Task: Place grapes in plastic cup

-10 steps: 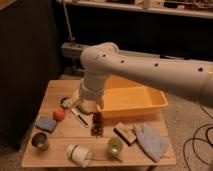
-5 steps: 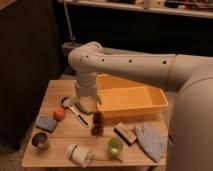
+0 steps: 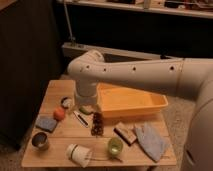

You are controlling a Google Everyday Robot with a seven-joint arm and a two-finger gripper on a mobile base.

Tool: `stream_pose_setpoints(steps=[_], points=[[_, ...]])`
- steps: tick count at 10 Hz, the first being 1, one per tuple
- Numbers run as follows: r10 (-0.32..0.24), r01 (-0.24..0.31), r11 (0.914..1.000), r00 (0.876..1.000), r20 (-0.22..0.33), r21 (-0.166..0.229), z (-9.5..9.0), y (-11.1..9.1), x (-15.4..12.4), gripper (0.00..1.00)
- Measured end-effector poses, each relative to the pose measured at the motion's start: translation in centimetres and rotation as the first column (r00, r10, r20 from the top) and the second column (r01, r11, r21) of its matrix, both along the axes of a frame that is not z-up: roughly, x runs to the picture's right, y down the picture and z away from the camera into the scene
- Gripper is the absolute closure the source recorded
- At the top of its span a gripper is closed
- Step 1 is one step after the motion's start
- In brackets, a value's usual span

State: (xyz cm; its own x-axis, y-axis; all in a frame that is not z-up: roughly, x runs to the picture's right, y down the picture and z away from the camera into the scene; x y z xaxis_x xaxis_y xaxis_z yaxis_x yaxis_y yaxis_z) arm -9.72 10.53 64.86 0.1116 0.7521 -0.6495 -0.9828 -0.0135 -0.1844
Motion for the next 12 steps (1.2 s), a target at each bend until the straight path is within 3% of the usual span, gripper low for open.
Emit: stream_pose_setpoints(steps=[1,3,6,9,12], points=[[0.016,-0.016,0.9999,1.0,-0.027,0.005,0.4,1.2,0.1,0.2],[0.034,-0.033,0.9994,0.995,-0.09,0.014,3.0,3.0,1.3,0.2],[0.048,-0.048,0.9989,0.985,-0.168,0.003,7.9,5.2,2.5,0.2],[0.076,-0.08,0.9968,0.975,-0.209,-0.008,11.3,6.4,4.1,0.2],[0.092,-0.097,0.9952,0.976,-0.198,-0.013,13.3,7.1,4.8,0.2]])
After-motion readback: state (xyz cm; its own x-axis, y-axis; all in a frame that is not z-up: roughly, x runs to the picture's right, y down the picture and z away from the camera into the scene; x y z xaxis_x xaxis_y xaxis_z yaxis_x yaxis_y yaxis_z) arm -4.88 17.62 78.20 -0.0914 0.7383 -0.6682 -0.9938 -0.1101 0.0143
